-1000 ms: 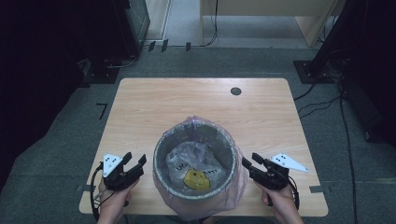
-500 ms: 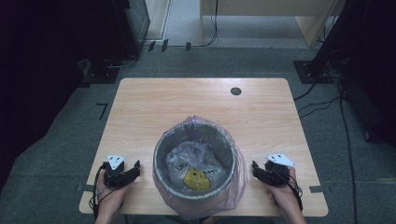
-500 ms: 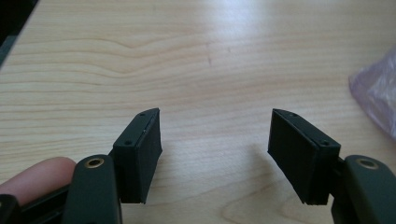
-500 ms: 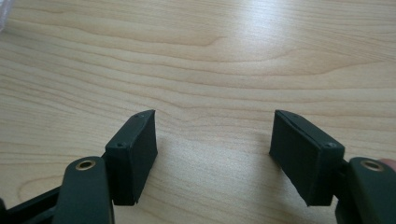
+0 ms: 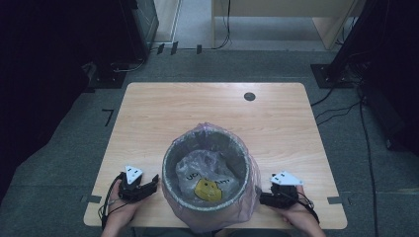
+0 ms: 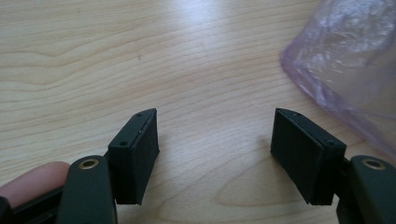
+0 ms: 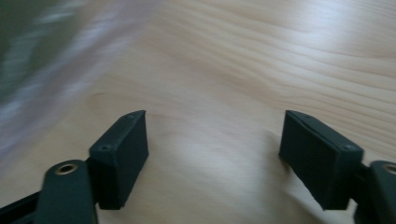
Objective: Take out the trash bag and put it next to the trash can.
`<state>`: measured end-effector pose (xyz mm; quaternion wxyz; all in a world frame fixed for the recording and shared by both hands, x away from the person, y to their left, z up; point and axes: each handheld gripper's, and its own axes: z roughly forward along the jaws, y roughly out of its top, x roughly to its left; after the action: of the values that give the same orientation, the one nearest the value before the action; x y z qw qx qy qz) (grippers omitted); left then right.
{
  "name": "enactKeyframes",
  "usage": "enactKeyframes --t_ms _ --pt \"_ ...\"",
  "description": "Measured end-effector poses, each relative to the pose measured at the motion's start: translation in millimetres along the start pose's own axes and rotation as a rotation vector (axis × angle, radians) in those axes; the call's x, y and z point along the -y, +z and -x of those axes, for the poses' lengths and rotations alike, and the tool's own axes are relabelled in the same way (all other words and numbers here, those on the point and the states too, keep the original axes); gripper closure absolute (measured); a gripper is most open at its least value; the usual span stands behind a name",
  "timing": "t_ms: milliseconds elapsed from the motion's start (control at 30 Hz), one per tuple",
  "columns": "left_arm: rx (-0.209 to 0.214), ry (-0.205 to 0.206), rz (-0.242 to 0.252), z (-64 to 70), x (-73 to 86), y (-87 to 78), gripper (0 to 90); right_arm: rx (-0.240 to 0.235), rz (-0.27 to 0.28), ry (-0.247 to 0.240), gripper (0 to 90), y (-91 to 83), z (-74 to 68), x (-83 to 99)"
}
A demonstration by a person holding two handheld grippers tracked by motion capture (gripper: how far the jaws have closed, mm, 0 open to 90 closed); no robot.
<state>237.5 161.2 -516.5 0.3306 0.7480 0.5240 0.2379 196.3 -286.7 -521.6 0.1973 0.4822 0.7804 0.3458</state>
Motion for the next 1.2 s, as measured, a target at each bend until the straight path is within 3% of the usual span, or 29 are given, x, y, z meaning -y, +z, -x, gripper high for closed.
enactKeyframes --t_ms 100,200,233,300,433,500,533,633,667,700,733,800,833,867,900,967,1000,1033,1067,1200 --pt "0.016 0.021 0.000 2.2 0.4 -0.3 30.5 -0.022 0.000 -0.020 20.9 3.6 -12.4 -3.2" --pt "0.022 0.045 0.001 4.4 0.3 -0.8 30.5 -0.054 0.000 0.000 22.0 5.7 -21.1 -6.8" --pt "0.040 0.050 -0.002 5.6 0.4 -1.0 30.4 -0.101 0.020 0.008 22.5 5.3 -27.2 -9.5" --pt "0.067 0.064 -0.009 6.9 0.7 -1.7 30.2 -0.119 0.049 0.010 23.0 2.1 -32.9 -12.9" --pt "0.101 0.087 -0.017 10.1 0.8 -2.5 30.0 -0.128 0.104 0.046 24.7 -5.4 -35.6 -18.5" --pt "0.142 0.125 -0.029 15.9 0.6 -3.6 28.7 -0.115 0.154 0.091 25.9 -12.0 -33.3 -22.7" --pt "0.142 0.125 -0.029 15.9 0.6 -3.6 27.1 -0.115 0.154 0.091 25.9 -12.0 -33.3 -22.7" --pt "0.193 0.185 -0.041 27.9 -0.4 -3.4 24.2 -0.086 0.151 0.103 26.4 -11.9 -29.7 -22.2" --pt "0.193 0.185 -0.041 27.9 -0.4 -3.4 24.2 -0.086 0.151 0.103 26.4 -11.9 -29.7 -22.2" --pt "0.174 0.223 -0.024 35.7 -1.9 -2.4 24.7 -0.087 0.143 0.108 26.4 -10.9 -29.5 -21.8" --pt "0.174 0.223 -0.024 35.7 -1.9 -2.4 27.6 -0.087 0.141 0.102 26.4 -10.5 -29.6 -21.7" --pt "0.163 0.265 0.006 44.9 -2.8 -1.6 32.3 -0.087 0.140 0.095 26.4 -10.0 -30.5 -21.7" --pt "0.146 0.284 0.025 48.8 -2.7 -1.3 43.9 -0.090 0.140 0.085 26.4 -10.2 -32.4 -21.7" --pt "0.121 0.304 0.050 52.5 -2.4 -0.9 43.9 -0.090 0.140 0.085 26.4 -10.2 -32.4 -21.7" --pt "0.108 0.317 0.078 55.3 -2.9 -1.9 54.8 -0.091 0.144 0.080 26.4 -10.9 -33.6 -22.1" --pt "0.138 0.269 0.156 54.9 -11.7 -13.0 65.0 -0.085 0.153 0.082 26.8 -12.2 -33.7 -22.6" --pt "0.138 0.269 0.156 54.9 -11.7 -13.0 69.8 -0.085 0.153 0.082 26.8 -12.2 -33.7 -22.6" --pt "0.151 0.225 0.186 50.8 -17.3 -20.6 74.3 -0.082 0.163 0.096 27.1 -14.9 -32.9 -23.5" --pt "0.151 0.225 0.186 50.8 -17.3 -20.6 77.7 -0.082 0.163 0.096 27.1 -14.9 -32.9 -23.5" --pt "0.210 0.120 0.259 38.0 -30.8 -44.5 85.0 -0.083 0.215 0.101 27.2 -28.3 -30.8 -31.1"
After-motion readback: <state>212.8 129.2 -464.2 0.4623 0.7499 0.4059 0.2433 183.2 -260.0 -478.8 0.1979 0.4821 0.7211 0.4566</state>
